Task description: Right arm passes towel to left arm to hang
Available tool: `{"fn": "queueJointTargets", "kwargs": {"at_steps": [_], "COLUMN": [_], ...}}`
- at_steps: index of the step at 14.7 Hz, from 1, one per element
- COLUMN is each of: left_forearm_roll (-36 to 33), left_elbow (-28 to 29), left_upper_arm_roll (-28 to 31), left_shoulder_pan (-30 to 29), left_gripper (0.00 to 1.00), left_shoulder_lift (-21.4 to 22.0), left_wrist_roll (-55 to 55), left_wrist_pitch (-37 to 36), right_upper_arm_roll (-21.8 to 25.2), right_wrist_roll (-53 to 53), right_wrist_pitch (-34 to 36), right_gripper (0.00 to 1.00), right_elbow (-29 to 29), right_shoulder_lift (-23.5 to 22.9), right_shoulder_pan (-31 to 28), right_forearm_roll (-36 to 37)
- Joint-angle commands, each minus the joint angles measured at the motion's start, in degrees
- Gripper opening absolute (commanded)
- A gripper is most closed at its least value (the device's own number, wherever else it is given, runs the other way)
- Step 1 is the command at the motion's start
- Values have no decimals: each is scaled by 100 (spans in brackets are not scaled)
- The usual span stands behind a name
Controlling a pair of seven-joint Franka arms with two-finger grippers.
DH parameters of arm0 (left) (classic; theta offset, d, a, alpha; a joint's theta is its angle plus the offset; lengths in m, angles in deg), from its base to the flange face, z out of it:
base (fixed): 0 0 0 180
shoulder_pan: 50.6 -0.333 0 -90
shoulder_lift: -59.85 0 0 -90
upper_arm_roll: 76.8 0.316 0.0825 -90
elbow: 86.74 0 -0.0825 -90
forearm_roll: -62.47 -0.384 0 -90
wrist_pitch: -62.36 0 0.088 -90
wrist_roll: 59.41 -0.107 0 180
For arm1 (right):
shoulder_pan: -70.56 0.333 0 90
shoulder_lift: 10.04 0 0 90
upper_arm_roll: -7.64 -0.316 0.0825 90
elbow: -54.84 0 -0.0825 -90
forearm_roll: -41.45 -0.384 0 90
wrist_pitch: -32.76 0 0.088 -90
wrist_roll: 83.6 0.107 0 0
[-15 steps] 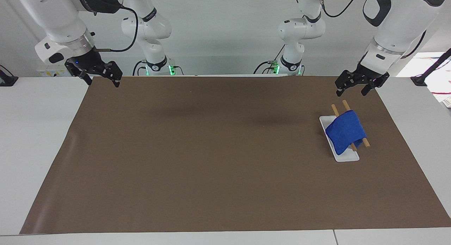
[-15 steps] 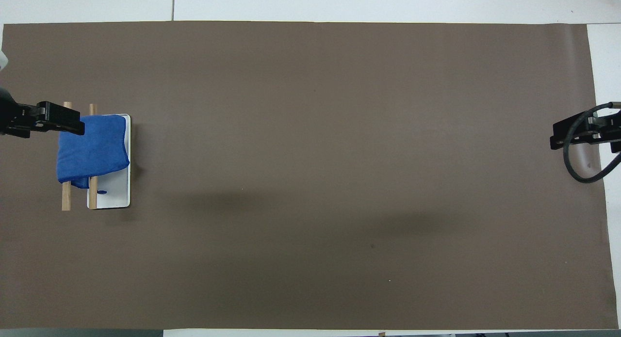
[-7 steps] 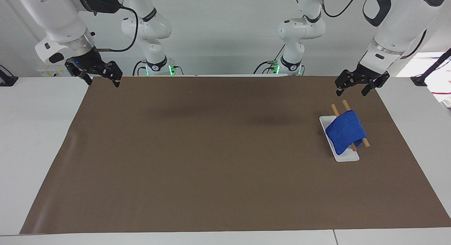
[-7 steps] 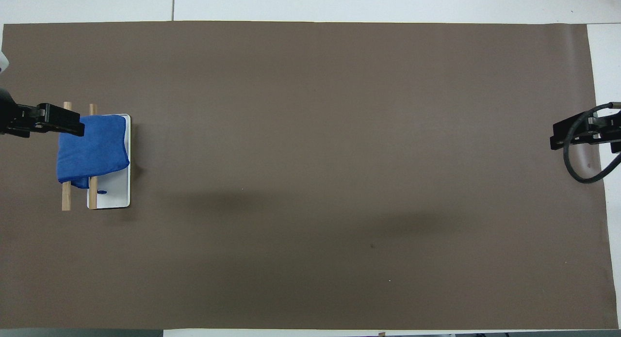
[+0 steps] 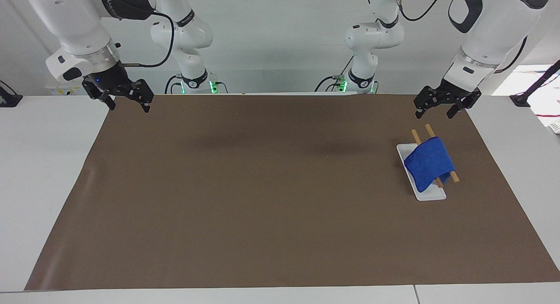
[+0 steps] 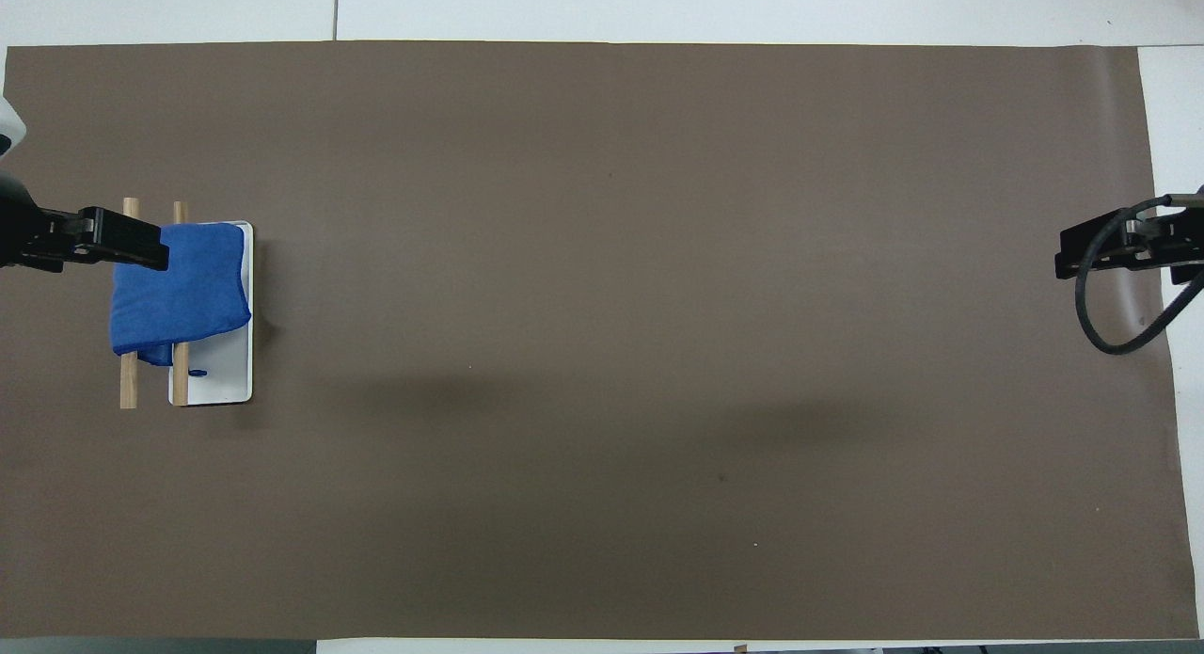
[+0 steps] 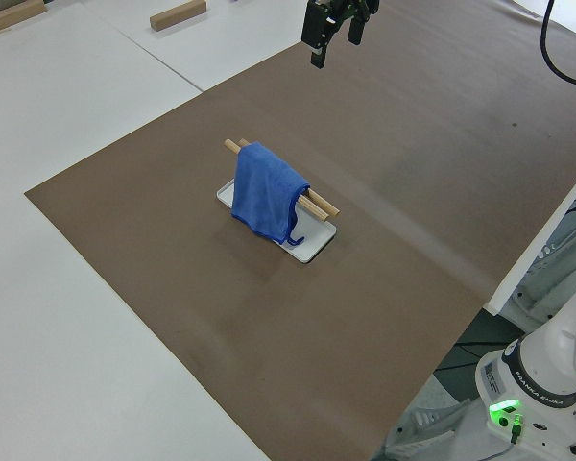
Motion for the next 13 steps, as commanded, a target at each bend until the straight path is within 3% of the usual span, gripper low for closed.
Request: {"fn": "queueJointTargets", "kwargs": {"at_steps": [1, 13], "left_forearm_roll": [-78, -78], "left_elbow": [165, 165], "left_upper_arm_roll": [19, 19], "left_shoulder_pan": [23, 50], "left_gripper": [100, 100], "left_shoulder_lift": [145, 206], "left_wrist_roll": [-101, -40], "left_wrist_pitch": [172, 146], "right_upper_arm_roll": [-52, -52], "right_wrist_roll": [15, -152], "right_wrist_pitch": [-156, -113], "right_gripper": [100, 100], "right_elbow": [206, 206], "right_shoulder_lift": [169, 169], "right_shoulder_pan": [-31, -40], "right_forearm_roll": [107, 90]}}
